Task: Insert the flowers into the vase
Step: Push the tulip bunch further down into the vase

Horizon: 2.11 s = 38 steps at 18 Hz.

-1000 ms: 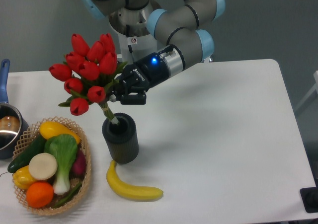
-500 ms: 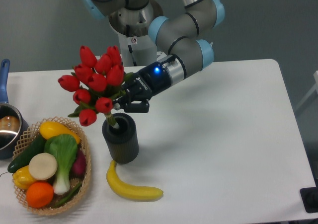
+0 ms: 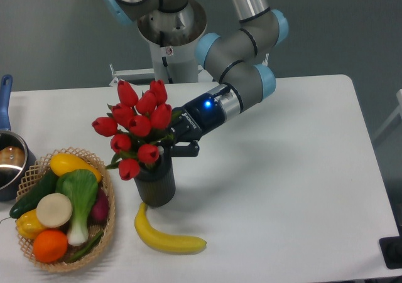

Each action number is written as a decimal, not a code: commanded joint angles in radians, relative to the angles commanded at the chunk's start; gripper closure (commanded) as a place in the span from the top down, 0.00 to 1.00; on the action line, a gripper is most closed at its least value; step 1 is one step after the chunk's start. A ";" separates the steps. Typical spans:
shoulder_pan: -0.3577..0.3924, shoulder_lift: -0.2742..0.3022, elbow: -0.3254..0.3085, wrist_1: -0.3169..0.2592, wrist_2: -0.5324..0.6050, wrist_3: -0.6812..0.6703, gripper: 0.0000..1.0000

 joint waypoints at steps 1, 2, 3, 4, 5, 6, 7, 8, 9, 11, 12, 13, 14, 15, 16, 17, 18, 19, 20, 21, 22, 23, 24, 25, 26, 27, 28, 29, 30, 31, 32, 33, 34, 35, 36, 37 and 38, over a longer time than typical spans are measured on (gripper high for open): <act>0.002 -0.005 -0.012 0.000 0.000 0.023 0.21; 0.003 -0.005 -0.025 0.000 0.000 0.053 0.21; 0.009 -0.006 -0.037 0.000 -0.002 0.075 0.21; 0.011 -0.006 -0.043 0.000 -0.002 0.083 0.21; 0.011 -0.011 -0.045 0.000 -0.002 0.084 0.21; 0.009 -0.017 -0.046 0.000 -0.002 0.086 0.21; 0.008 -0.018 -0.046 0.000 0.000 0.086 0.21; 0.008 -0.018 -0.051 0.000 0.000 0.086 0.21; 0.005 -0.018 -0.054 0.000 0.000 0.086 0.21; 0.005 -0.021 -0.061 0.000 0.003 0.087 0.21; 0.003 -0.023 -0.063 -0.002 0.005 0.091 0.22; 0.003 -0.023 -0.063 -0.002 0.005 0.098 0.22; 0.003 -0.029 -0.063 -0.002 0.005 0.101 0.22; 0.003 -0.032 -0.063 0.000 0.005 0.103 0.22; 0.003 -0.035 -0.063 0.000 0.005 0.104 0.22; 0.003 -0.037 -0.061 0.000 0.006 0.106 0.22; 0.003 -0.038 -0.061 -0.002 0.006 0.109 0.23; 0.003 -0.040 -0.061 -0.002 0.006 0.111 0.23; 0.003 -0.041 -0.061 -0.002 0.006 0.112 0.23; 0.003 -0.043 -0.063 -0.002 0.008 0.112 0.23; 0.003 -0.044 -0.061 0.000 0.006 0.112 0.24; 0.003 -0.049 -0.060 0.000 0.006 0.114 0.26; 0.003 -0.049 -0.060 0.000 0.006 0.114 0.26; 0.003 -0.051 -0.058 0.000 0.006 0.114 0.26; 0.003 -0.051 -0.058 0.000 0.006 0.114 0.27; 0.003 -0.051 -0.058 0.000 0.008 0.114 0.28; 0.003 -0.051 -0.058 0.000 0.008 0.115 0.28; 0.003 -0.051 -0.058 0.000 0.006 0.115 0.31; 0.003 -0.051 -0.058 0.000 0.006 0.117 0.36; 0.003 -0.049 -0.057 0.000 0.006 0.117 0.38; 0.005 -0.049 -0.057 0.000 0.006 0.117 0.41; 0.005 -0.049 -0.057 0.000 0.006 0.117 0.46; 0.005 -0.048 -0.057 0.000 0.006 0.117 0.46; 0.005 -0.048 -0.057 0.000 0.006 0.117 0.48; 0.005 -0.048 -0.058 0.002 0.006 0.117 0.49; 0.005 -0.048 -0.058 0.002 0.006 0.118 0.55; 0.005 -0.048 -0.058 0.000 0.006 0.126 0.56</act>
